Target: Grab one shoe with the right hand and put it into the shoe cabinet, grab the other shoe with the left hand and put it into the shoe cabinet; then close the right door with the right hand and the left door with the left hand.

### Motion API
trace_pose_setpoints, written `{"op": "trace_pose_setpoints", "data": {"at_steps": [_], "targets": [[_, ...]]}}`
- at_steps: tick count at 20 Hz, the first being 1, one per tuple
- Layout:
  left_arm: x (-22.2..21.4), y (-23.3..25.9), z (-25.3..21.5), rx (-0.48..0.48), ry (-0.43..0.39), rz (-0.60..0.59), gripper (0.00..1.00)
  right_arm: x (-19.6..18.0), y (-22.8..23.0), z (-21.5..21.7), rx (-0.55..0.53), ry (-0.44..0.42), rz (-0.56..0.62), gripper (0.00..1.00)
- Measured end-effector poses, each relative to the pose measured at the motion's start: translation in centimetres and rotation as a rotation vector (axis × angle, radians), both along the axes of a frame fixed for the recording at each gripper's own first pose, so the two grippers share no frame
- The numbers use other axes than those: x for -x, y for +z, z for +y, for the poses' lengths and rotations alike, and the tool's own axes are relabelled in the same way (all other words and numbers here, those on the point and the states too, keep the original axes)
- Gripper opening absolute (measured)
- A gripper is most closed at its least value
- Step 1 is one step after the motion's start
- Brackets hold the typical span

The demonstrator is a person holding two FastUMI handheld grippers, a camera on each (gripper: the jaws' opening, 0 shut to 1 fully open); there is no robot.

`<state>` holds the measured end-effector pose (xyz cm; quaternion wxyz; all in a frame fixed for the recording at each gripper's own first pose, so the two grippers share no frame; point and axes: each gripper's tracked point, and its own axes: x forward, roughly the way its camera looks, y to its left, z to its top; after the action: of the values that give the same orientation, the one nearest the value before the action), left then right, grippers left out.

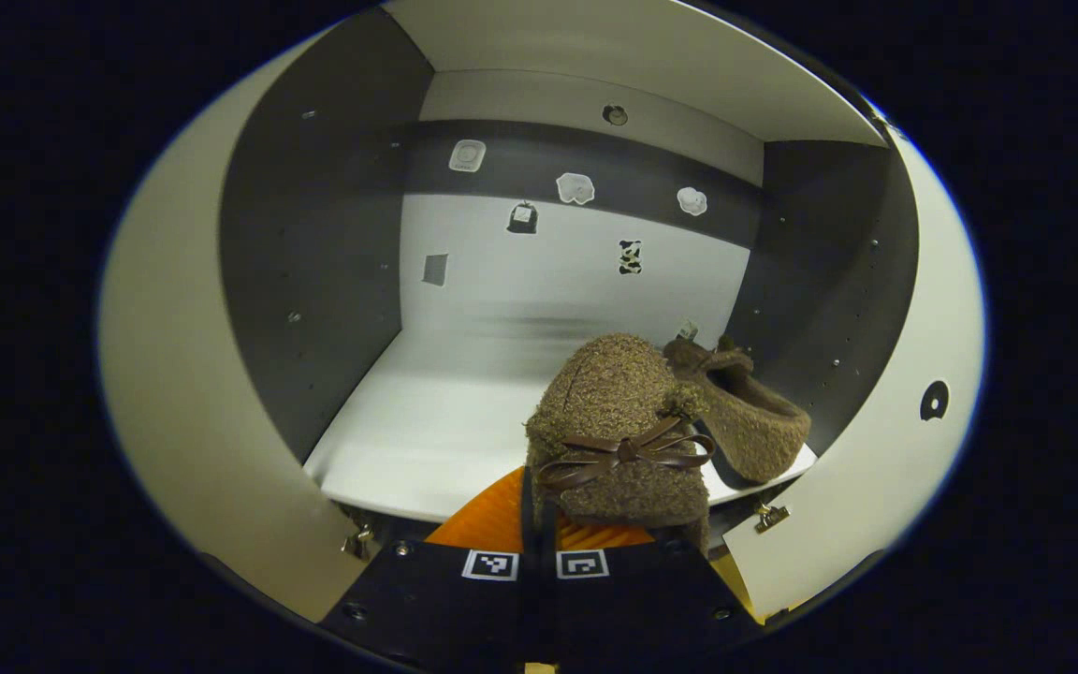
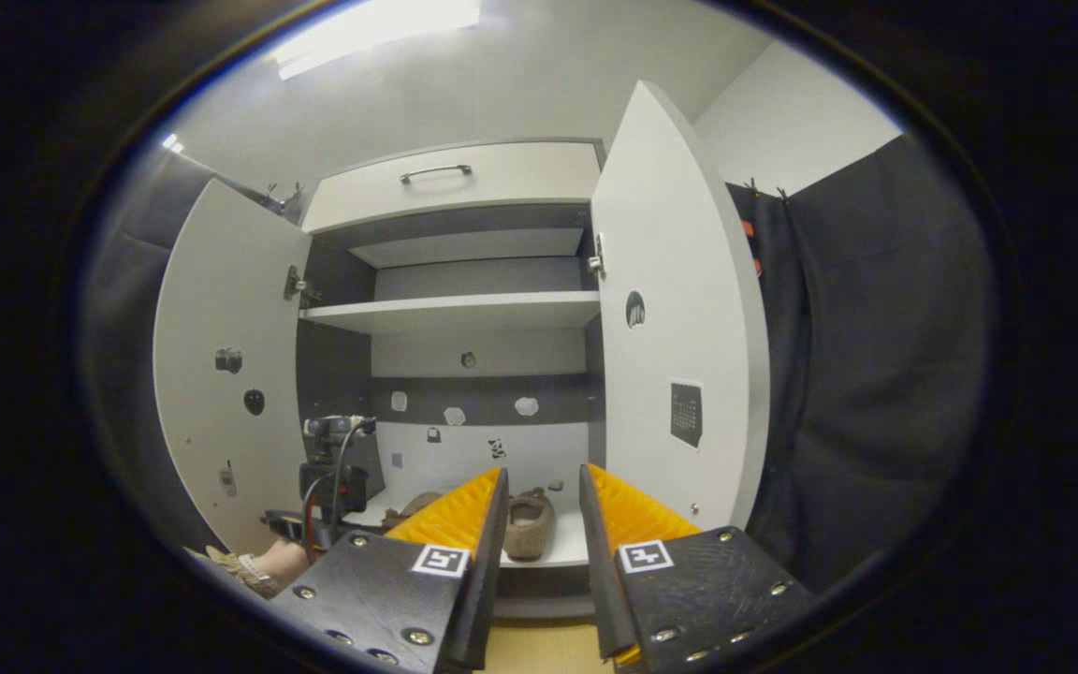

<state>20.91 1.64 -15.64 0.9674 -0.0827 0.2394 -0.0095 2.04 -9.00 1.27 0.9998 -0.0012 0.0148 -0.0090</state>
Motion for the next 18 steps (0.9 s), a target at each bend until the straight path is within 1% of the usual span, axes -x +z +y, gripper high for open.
{"op": "trace_pose_setpoints", "data": {"at_steps": [3,4,7,8,9,11,12,17,18], "targets": [[-3.3,0.5,-0.2,-0.006,-0.003,-0.004,0.00,0.3,-0.3,-0.7,0.005,-0.021,-0.002,0.43],[-4.4,0.6,-0.2,-0.005,-0.003,-0.003,0.01,0.4,-0.3,-0.9,0.007,-0.025,-0.001,0.40],[-7.5,0.5,0.2,-0.023,0.007,0.010,0.00,0.6,-0.4,-1.3,0.006,-0.035,-0.006,0.40],[-8.3,0.4,0.1,-0.025,0.007,0.013,0.00,0.7,-0.3,-1.4,0.007,-0.039,-0.009,0.43],[-9.1,0.4,0.1,-0.027,0.006,0.015,0.01,0.8,-0.3,-1.6,0.009,-0.042,-0.014,0.41],[-10.7,0.3,0.3,-0.057,0.006,0.006,0.00,0.9,-0.3,-1.9,0.017,-0.054,-0.018,0.40],[-11.3,0.2,0.3,-0.075,0.006,0.008,0.00,0.8,-0.3,-2.1,0.019,-0.060,-0.016,0.44],[-12.6,-1.5,-0.3,-0.127,-0.006,0.044,0.01,1.1,-0.3,-2.1,0.023,-0.063,-0.016,0.43],[-12.7,-1.8,-0.3,-0.133,-0.005,0.052,0.03,1.1,-0.3,-2.1,0.028,-0.063,-0.018,0.43]]}}
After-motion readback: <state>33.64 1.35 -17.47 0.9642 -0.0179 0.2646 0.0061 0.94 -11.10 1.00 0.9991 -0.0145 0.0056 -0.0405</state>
